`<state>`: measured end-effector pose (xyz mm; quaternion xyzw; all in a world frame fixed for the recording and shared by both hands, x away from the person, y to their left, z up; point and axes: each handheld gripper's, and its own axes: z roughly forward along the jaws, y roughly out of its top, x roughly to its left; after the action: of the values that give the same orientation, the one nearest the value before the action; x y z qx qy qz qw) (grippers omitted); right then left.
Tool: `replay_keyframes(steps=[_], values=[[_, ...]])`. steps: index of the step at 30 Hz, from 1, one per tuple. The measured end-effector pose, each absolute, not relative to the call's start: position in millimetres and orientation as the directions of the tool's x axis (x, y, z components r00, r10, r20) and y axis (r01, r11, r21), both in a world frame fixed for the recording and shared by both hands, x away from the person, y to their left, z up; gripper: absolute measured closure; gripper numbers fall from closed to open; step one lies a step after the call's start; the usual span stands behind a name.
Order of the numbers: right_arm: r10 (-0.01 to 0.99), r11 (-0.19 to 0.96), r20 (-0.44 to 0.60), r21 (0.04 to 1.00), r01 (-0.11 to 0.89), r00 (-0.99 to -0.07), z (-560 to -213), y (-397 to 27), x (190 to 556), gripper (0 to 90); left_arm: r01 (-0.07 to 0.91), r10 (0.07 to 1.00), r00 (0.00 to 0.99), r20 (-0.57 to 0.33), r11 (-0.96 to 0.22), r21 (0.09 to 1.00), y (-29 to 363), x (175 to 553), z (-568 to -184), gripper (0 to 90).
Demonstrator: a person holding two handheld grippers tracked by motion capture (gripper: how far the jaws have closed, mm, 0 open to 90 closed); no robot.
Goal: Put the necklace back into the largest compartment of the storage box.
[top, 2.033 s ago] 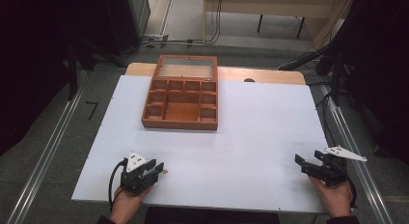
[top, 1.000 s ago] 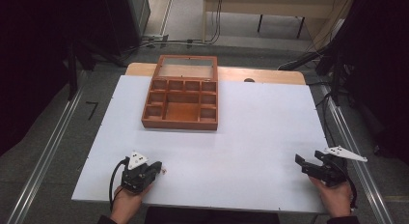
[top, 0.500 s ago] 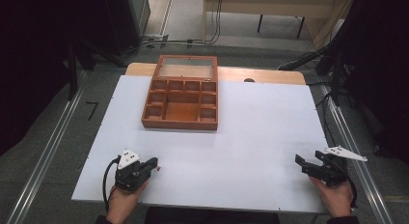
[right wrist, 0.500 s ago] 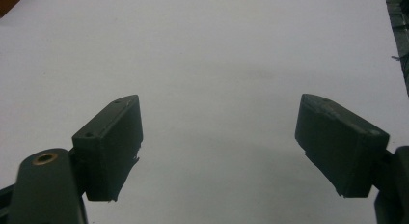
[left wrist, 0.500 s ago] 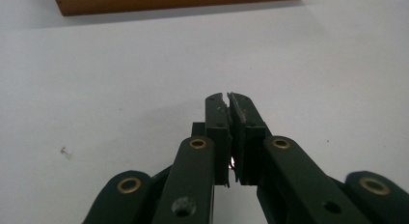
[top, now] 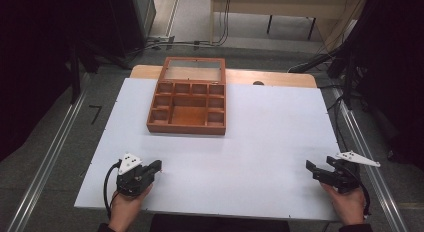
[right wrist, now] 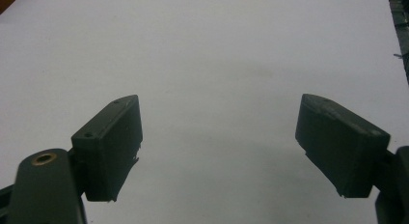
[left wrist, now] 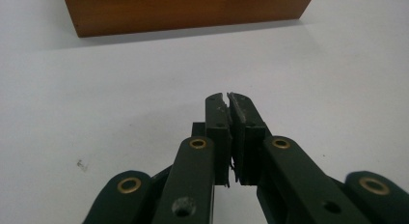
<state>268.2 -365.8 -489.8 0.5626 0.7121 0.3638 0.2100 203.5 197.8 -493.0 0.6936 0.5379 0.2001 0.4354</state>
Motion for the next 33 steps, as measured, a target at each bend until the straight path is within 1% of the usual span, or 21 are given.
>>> replay_keyframes(steps=[11, 33], values=[[0.954, 0.101, 0.110, 0.754, 0.649, -0.277, -490.0, -365.5, 268.8, 15.0, 0.552, 0.920, 0.337, -0.203, -0.018, 0.833, 197.9, 207.6, -486.1, 87.4], [0.955, 0.102, 0.109, 0.753, 0.650, -0.277, -490.3, -365.9, 269.2, 15.0, 0.522, 0.915, 0.349, -0.201, -0.013, 0.853, 187.6, 225.0, -473.6, 87.5]])
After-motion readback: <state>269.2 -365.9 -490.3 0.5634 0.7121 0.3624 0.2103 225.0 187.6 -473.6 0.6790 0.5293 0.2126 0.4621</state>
